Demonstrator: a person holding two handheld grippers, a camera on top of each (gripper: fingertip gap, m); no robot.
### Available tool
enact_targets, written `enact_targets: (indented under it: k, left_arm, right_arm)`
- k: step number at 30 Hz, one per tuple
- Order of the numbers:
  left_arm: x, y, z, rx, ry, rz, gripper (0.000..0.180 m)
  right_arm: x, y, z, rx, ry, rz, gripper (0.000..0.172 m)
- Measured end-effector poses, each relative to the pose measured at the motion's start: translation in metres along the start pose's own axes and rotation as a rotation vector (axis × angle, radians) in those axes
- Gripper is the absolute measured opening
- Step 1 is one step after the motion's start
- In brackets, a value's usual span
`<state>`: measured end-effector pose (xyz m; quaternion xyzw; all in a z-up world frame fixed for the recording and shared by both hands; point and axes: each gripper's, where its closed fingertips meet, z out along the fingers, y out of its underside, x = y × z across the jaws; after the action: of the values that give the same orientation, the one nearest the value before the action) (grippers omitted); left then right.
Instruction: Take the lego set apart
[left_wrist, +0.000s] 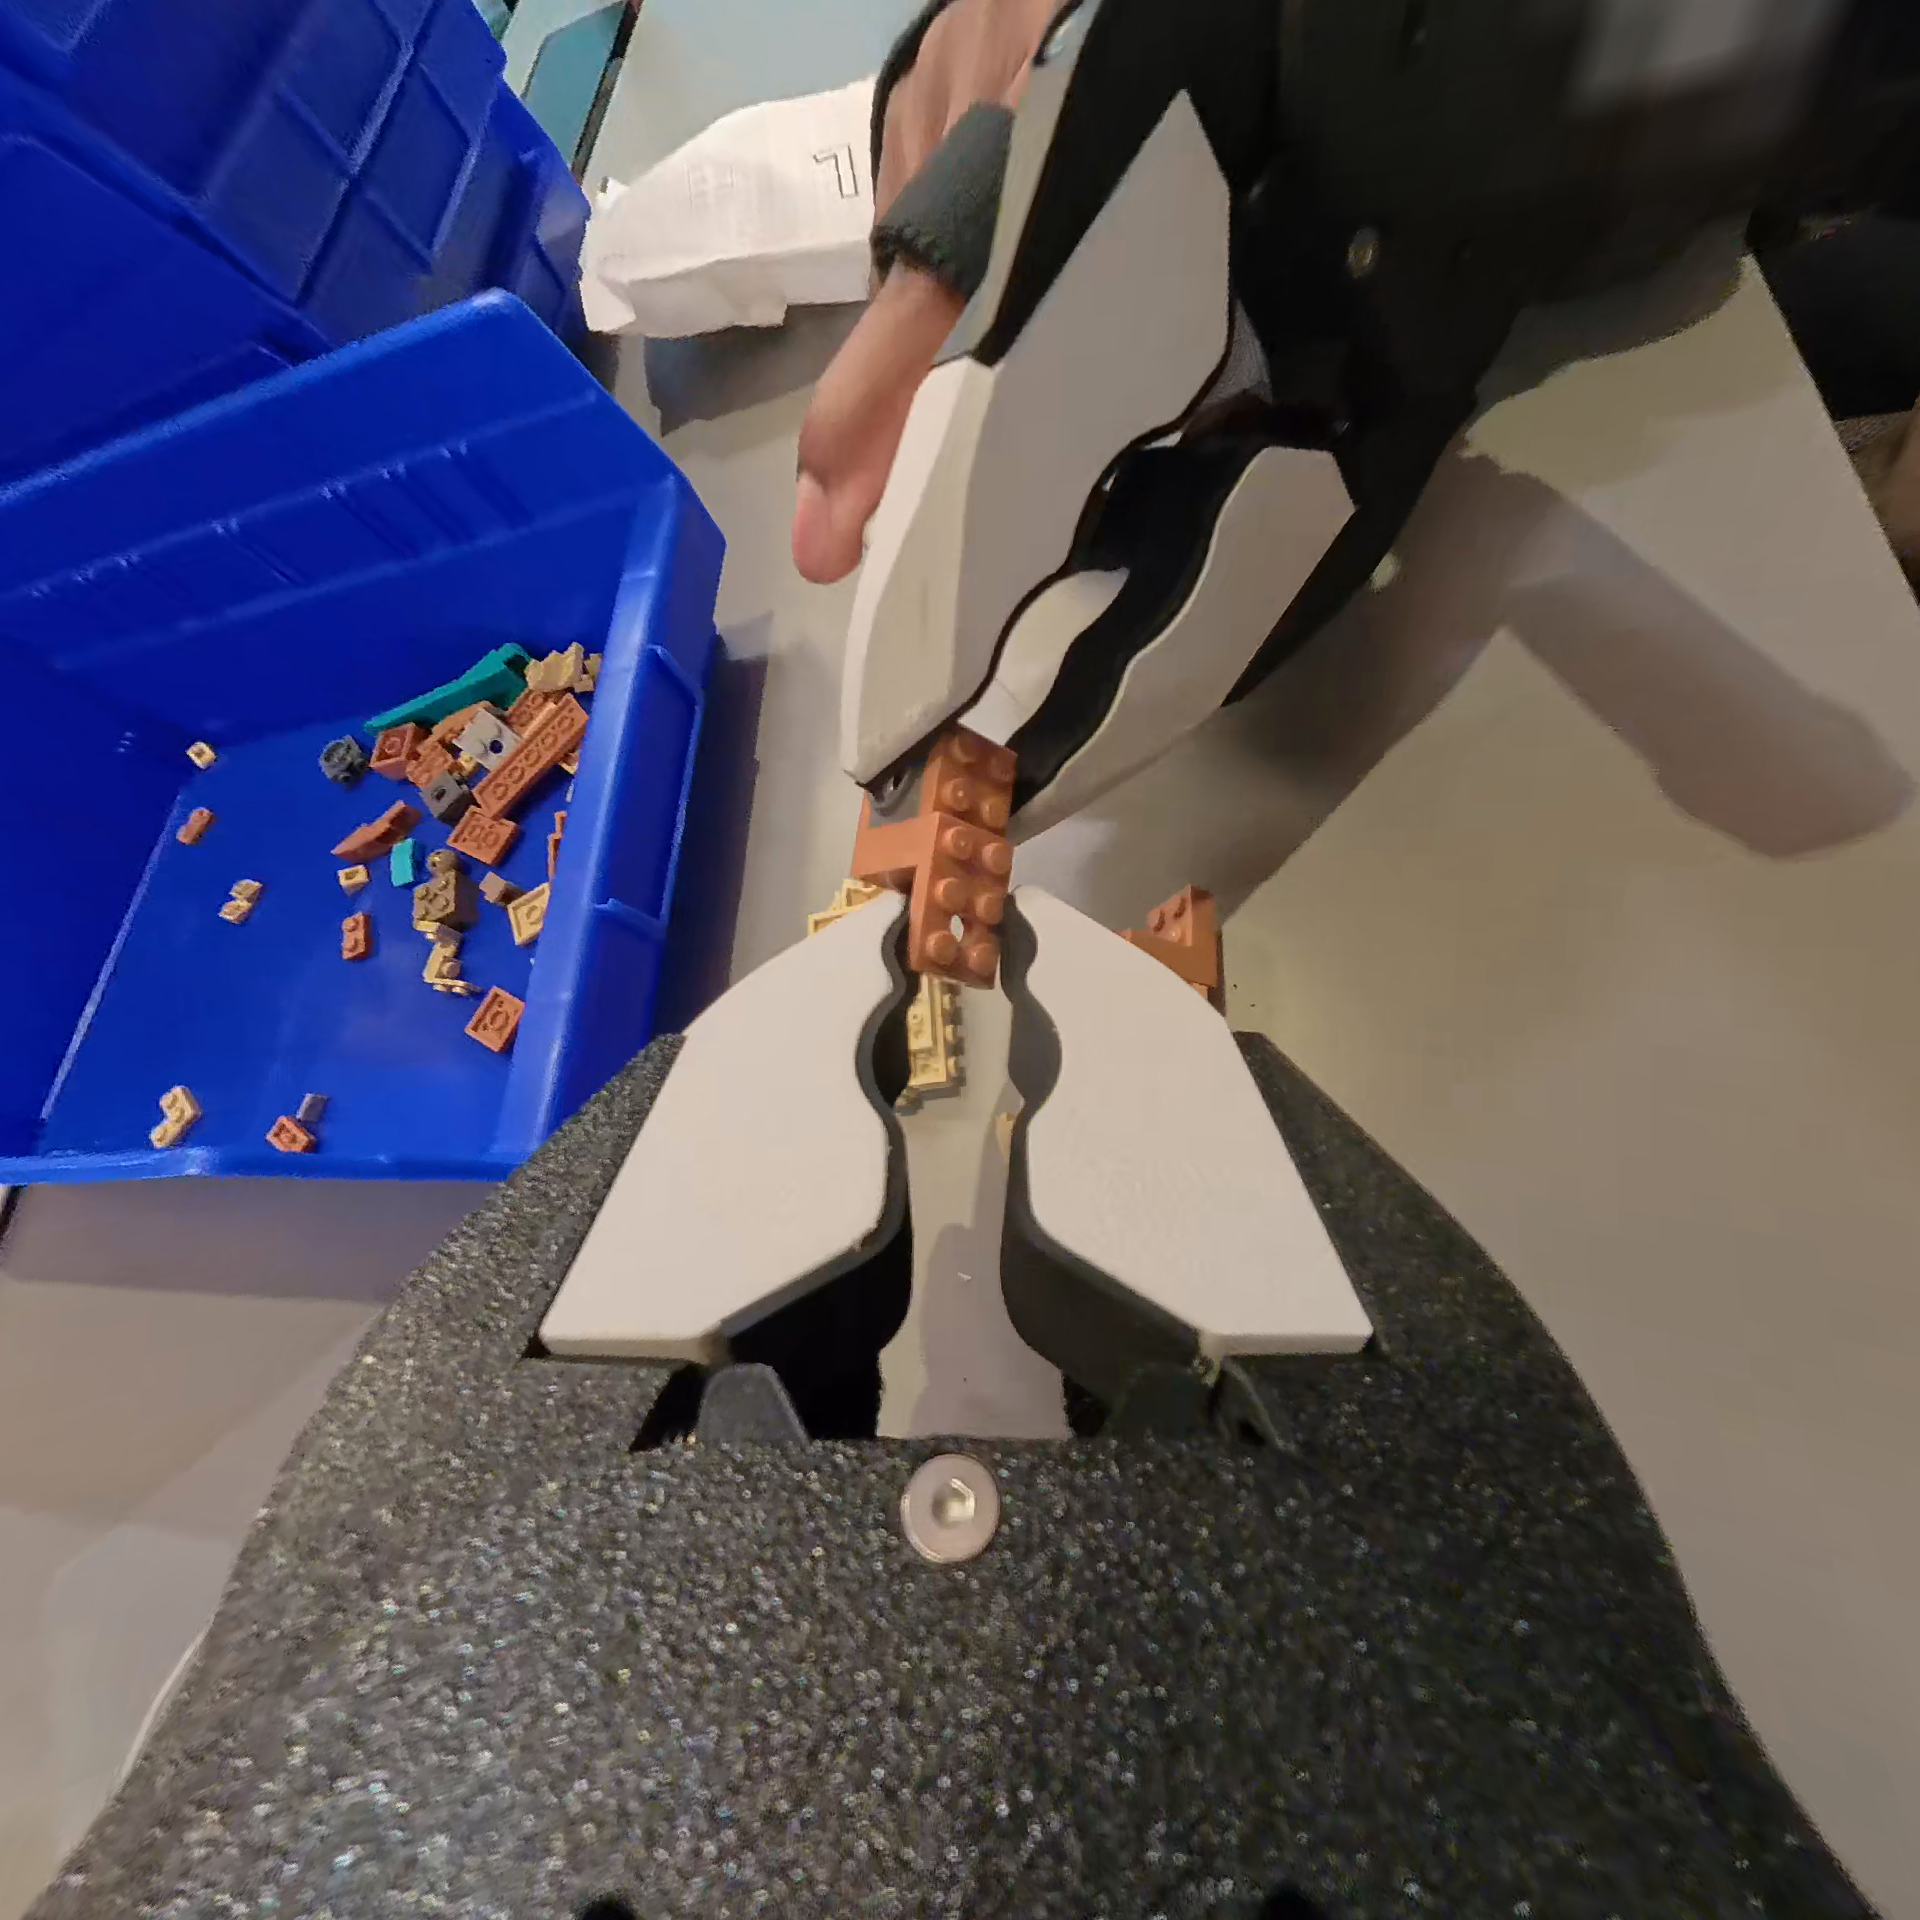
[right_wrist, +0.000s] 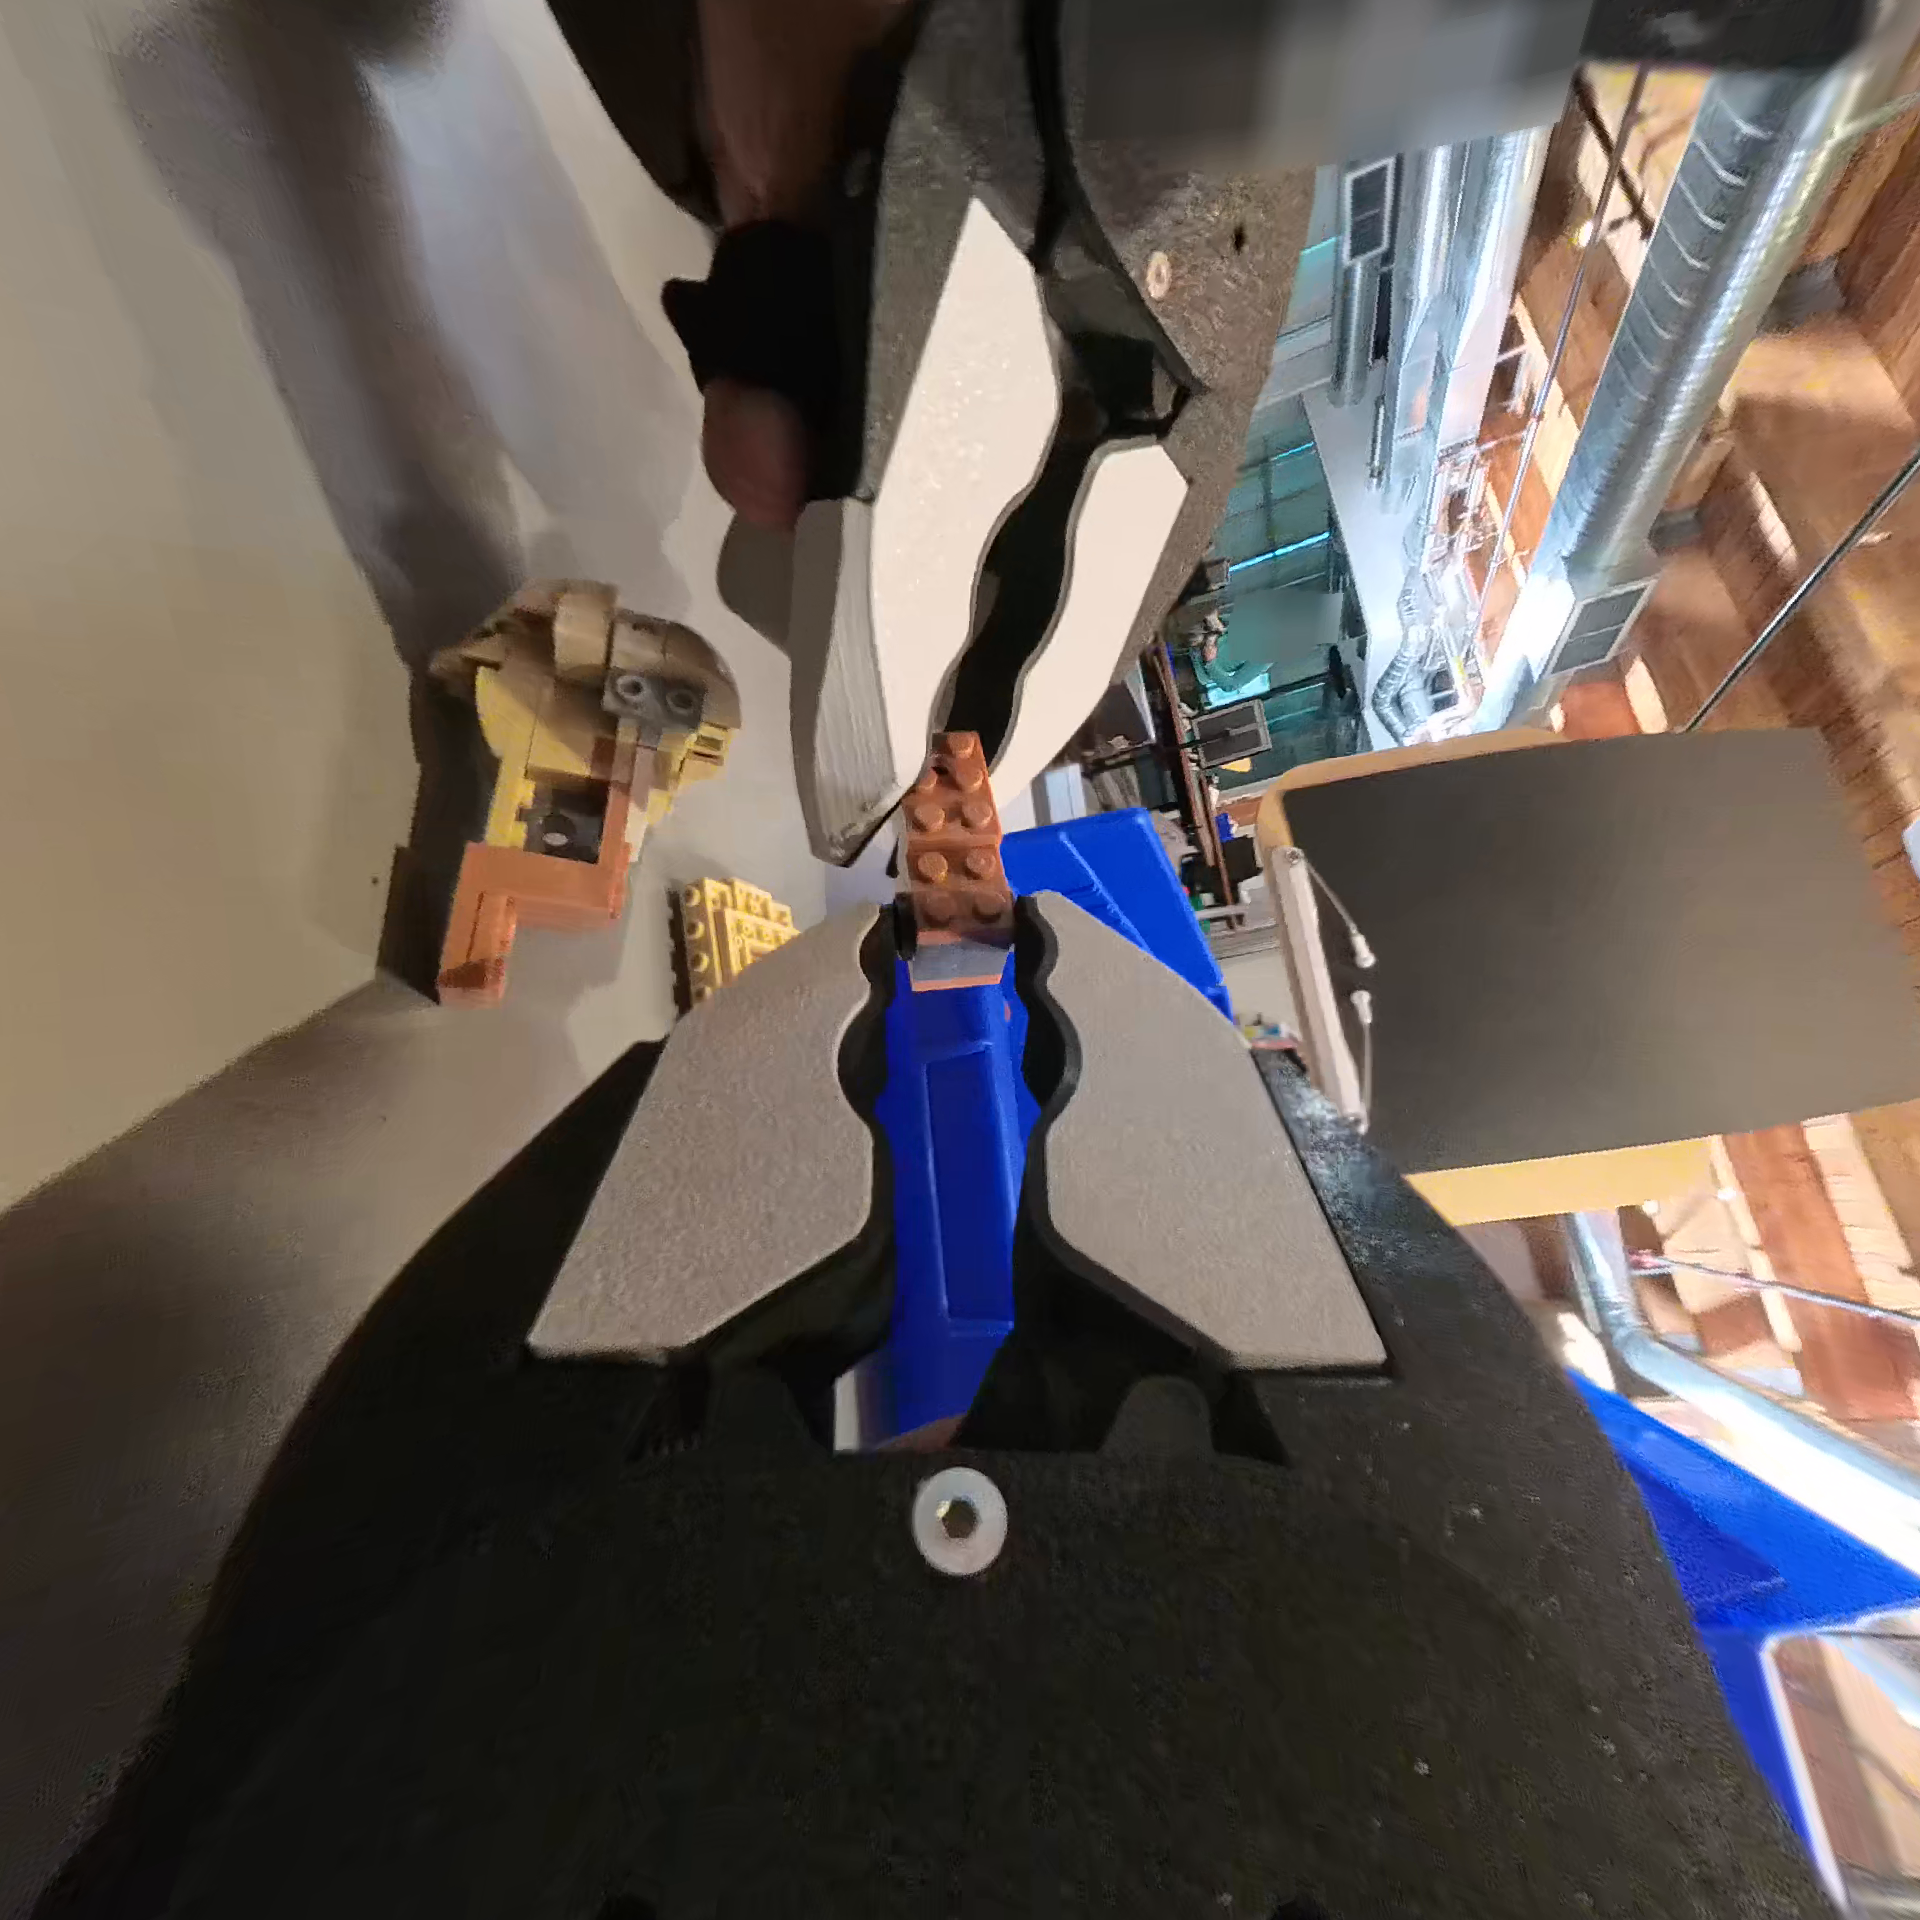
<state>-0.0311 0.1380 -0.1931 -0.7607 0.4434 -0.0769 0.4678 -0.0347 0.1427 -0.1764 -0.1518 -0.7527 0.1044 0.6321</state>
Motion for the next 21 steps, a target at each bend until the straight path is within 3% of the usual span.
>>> enact_targets:
  k: [5, 11, 15, 21]
  left_arm:
    - [-0.010, -0.003, -0.001, 0.023, -0.103, 0.100, 0.018]
    - [-0.021, -0.004, -0.002, -0.031, -0.301, 0.401, 0.030]
    - [-0.024, -0.003, 0.000, -0.061, -0.377, 0.523, 0.025]
    - [-0.023, -0.003, -0.002, -0.085, -0.383, 0.541, 0.022]
  right_arm:
    - [0.001, 0.006, 0.003, -0.017, -0.046, 0.183, 0.021]
    - [-0.007, 0.021, 0.009, -0.083, -0.156, 0.426, 0.021]
    - [-0.005, 0.016, 0.010, -0.072, -0.176, 0.520, 0.021]
    - [-0.003, 0.012, 0.009, -0.050, -0.175, 0.530, 0.021]
